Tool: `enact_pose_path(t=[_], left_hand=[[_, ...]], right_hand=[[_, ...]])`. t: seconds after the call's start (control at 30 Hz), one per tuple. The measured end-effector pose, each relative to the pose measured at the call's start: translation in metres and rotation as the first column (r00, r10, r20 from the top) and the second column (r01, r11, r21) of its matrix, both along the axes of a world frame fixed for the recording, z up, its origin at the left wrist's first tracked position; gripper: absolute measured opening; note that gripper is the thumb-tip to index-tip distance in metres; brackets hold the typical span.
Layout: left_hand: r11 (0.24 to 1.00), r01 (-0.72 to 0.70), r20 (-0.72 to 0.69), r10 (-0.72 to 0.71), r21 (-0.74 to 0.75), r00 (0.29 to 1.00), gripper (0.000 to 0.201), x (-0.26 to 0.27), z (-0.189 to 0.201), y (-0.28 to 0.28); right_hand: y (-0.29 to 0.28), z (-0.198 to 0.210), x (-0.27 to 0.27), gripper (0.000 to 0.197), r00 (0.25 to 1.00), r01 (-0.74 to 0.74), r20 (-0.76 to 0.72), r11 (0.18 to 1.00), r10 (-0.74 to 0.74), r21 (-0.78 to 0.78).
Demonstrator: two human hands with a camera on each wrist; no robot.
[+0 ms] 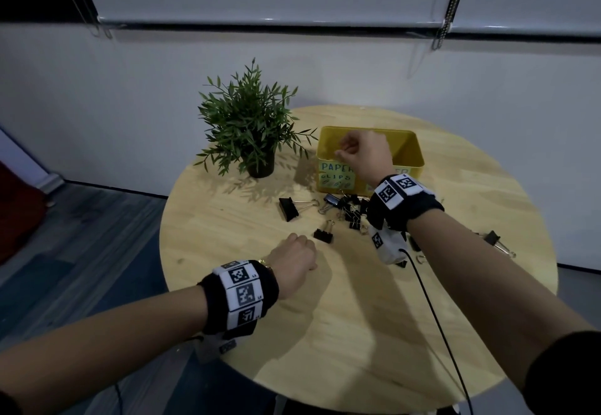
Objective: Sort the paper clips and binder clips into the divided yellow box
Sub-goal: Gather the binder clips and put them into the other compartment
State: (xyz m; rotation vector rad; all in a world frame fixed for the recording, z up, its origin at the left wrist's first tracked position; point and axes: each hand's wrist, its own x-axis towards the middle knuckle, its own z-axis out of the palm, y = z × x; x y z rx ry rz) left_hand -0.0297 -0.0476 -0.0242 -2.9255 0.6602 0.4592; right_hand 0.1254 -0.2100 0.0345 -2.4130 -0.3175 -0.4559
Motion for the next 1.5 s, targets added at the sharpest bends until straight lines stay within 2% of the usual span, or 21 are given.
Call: enact_pose_path(t=[0.1, 0.17, 0.3, 0.37, 0.43, 0.53, 0.6, 0.63, 0.7, 0.77, 0.87, 0.97, 1.03, 1.13, 1.23, 1.3, 1.37, 1.43, 1.5], left_hand=[[0.995, 0.008, 0.003, -0.008, -0.095, 1.000, 0.025, 0.002, -0.002, 0.005], [0.972, -0.032, -0.005, 0.032, -0.231, 0.999, 0.019, -0.002, 0.005, 0.006], [0.818, -0.127, -0.012, 0.146, -0.561, 0.989, 0.009, -0.009, 0.014, 0.017], [0.800, -0.166, 0.023, 0.219, -0.576, 0.975, 0.020, -0.013, 0.013, 0.022], [0.777, -0.261, -0.019, 0.306, -0.572, 0.952, 0.028, -0.016, 0.009, 0.021], [0.708, -0.331, -0.056, 0.382, -0.623, 0.922, 0.016, -0.021, 0.007, 0.016], [0.730, -0.310, -0.039, 0.363, -0.610, 0.931, 0.011, -0.023, 0.005, 0.011], [0.764, -0.276, -0.018, 0.327, -0.584, 0.945, 0.010, -0.023, 0.004, 0.008], [0.846, -0.214, 0.015, 0.254, -0.487, 0.967, 0.016, -0.023, 0.005, 0.004], [0.885, -0.190, 0.028, 0.223, -0.426, 0.974, 0.021, -0.020, 0.001, 0.003], [0.906, -0.182, 0.027, 0.208, -0.382, 0.978, 0.019, -0.021, -0.003, 0.003], [0.917, -0.138, 0.046, 0.167, -0.373, 0.985, 0.015, -0.023, 0.002, 0.007], [0.928, -0.099, 0.035, 0.119, -0.359, 0.992, 0.017, -0.028, 0.009, 0.014], [0.942, -0.035, 0.033, 0.048, -0.332, 0.998, 0.024, -0.040, 0.015, 0.028], [0.946, -0.009, 0.036, 0.022, -0.325, 0.999, 0.024, -0.054, 0.013, 0.037], [0.954, 0.019, 0.116, 0.016, -0.298, 0.993, 0.022, -0.057, 0.010, 0.039], [0.948, 0.121, 0.244, -0.048, -0.295, 0.969, 0.006, -0.057, 0.007, 0.040], [0.960, 0.131, 0.285, -0.057, -0.249, 0.957, 0.016, -0.054, 0.005, 0.037], [0.968, 0.113, 0.276, -0.048, -0.226, 0.960, 0.022, -0.053, 0.005, 0.032]], right_hand=[[0.001, 0.000, -0.001, 0.024, 0.999, -0.011, -0.040, 1.000, 0.010, -0.019], [0.001, 0.001, -0.003, 0.027, 0.998, -0.018, -0.058, 0.999, 0.016, -0.030], [-0.005, 0.010, -0.012, 0.031, 0.997, 0.009, 0.071, 0.998, -0.004, -0.060], [-0.011, 0.016, -0.019, 0.029, 0.991, 0.029, 0.131, 0.998, -0.022, -0.054], [-0.018, 0.023, -0.029, 0.029, 0.984, 0.032, 0.174, 0.999, -0.025, -0.040], [-0.029, 0.032, -0.048, 0.026, 0.990, 0.023, 0.142, 0.986, 0.001, -0.166], [-0.040, 0.036, -0.066, 0.023, 0.999, 0.026, -0.014, 0.934, -0.033, -0.357], [-0.047, 0.035, -0.076, 0.026, 0.991, 0.015, -0.112, 0.885, -0.076, -0.466], [-0.060, 0.023, -0.096, 0.047, 0.928, -0.047, -0.317, 0.779, -0.199, -0.626], [-0.069, 0.001, -0.113, 0.068, 0.821, -0.118, -0.477, 0.725, -0.314, -0.679], [-0.072, -0.029, -0.133, 0.089, 0.695, -0.352, -0.669, 0.687, -0.263, -0.636], [-0.065, -0.050, -0.152, 0.092, 0.645, -0.457, -0.742, 0.685, -0.184, -0.567], [-0.060, -0.048, -0.164, 0.080, 0.636, -0.472, -0.759, 0.709, -0.137, -0.524], [-0.071, -0.019, -0.169, 0.068, 0.658, -0.408, -0.749, 0.801, -0.075, -0.438], [-0.106, 0.004, -0.162, 0.072, 0.687, -0.281, -0.712, 0.851, -0.144, -0.444], [-0.124, 0.007, -0.163, 0.077, 0.647, -0.263, -0.719, 0.811, -0.253, -0.522], [-0.128, 0.004, -0.174, 0.080, 0.591, -0.348, -0.748, 0.742, -0.302, -0.574], [-0.117, -0.002, -0.189, 0.080, 0.547, -0.441, -0.791, 0.709, -0.274, -0.551], [-0.102, -0.010, -0.200, 0.080, 0.535, -0.425, -0.801, 0.735, -0.268, -0.529]])
